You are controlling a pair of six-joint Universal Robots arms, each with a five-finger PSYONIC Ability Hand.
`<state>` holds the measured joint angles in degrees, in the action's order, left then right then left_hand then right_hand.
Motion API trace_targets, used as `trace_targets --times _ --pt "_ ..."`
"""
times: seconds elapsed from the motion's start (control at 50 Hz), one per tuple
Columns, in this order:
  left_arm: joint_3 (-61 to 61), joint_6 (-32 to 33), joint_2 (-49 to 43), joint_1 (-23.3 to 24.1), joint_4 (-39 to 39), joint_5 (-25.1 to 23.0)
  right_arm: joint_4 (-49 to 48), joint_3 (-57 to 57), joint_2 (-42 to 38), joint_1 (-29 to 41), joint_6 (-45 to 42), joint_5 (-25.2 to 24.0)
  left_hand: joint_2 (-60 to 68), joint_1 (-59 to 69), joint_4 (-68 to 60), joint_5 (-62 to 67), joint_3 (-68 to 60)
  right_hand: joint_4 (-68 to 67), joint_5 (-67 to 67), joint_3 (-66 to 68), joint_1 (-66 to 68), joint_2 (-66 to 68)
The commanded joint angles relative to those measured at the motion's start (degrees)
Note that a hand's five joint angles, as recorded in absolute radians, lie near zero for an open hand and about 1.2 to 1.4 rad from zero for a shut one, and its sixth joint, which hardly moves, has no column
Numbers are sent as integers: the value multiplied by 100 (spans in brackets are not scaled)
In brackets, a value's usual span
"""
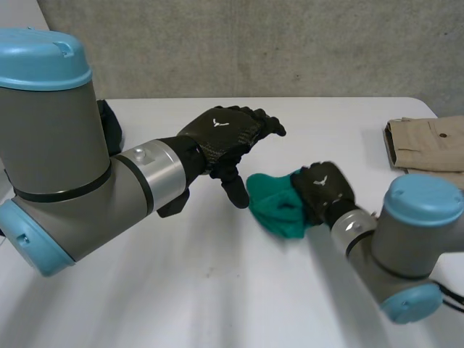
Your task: Fold the laundry.
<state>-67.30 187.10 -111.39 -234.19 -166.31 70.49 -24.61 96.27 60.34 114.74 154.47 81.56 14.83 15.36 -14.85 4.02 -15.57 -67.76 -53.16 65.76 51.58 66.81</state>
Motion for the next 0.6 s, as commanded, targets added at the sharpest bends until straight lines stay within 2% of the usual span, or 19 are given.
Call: trace_targets --times 0.02,0.08,0.12,0.36,0.46,0.6 --pt "-47 1 21 -13 -6 0 26 -363 4 -1085 -663 -1280 -91 -144 94 -10 165 -1224 -1684 1424 2842 1319" --pt "-56 -7 12 -13 2 0 0 -748 -92 -1427 -839 -1983 -91 -144 94 -10 165 -1224 -1684 1424 2842 1319" --pt "-56 -7 12 -39 -6 0 -9 -1047 -180 -1560 -831 -2213 -91 -144 94 -10 165 -1224 -1684 1424 2842 1319" --pt "-56 -139 21 -66 -6 9 -53 -4158 -1032 -2316 232 -2337 -74 -128 77 6 149 -1224 -1684 1424 2842 1319" --pt "-38 -183 30 -66 -6 9 -70 -5484 -1638 -2675 680 -2346 -74 -128 77 6 149 -1224 -1684 1424 2842 1319" --pt "-38 -201 21 -57 -6 9 -53 -6243 -2359 -3151 839 -2618 -58 -111 60 23 132 -1224 -1684 1424 2842 1319"
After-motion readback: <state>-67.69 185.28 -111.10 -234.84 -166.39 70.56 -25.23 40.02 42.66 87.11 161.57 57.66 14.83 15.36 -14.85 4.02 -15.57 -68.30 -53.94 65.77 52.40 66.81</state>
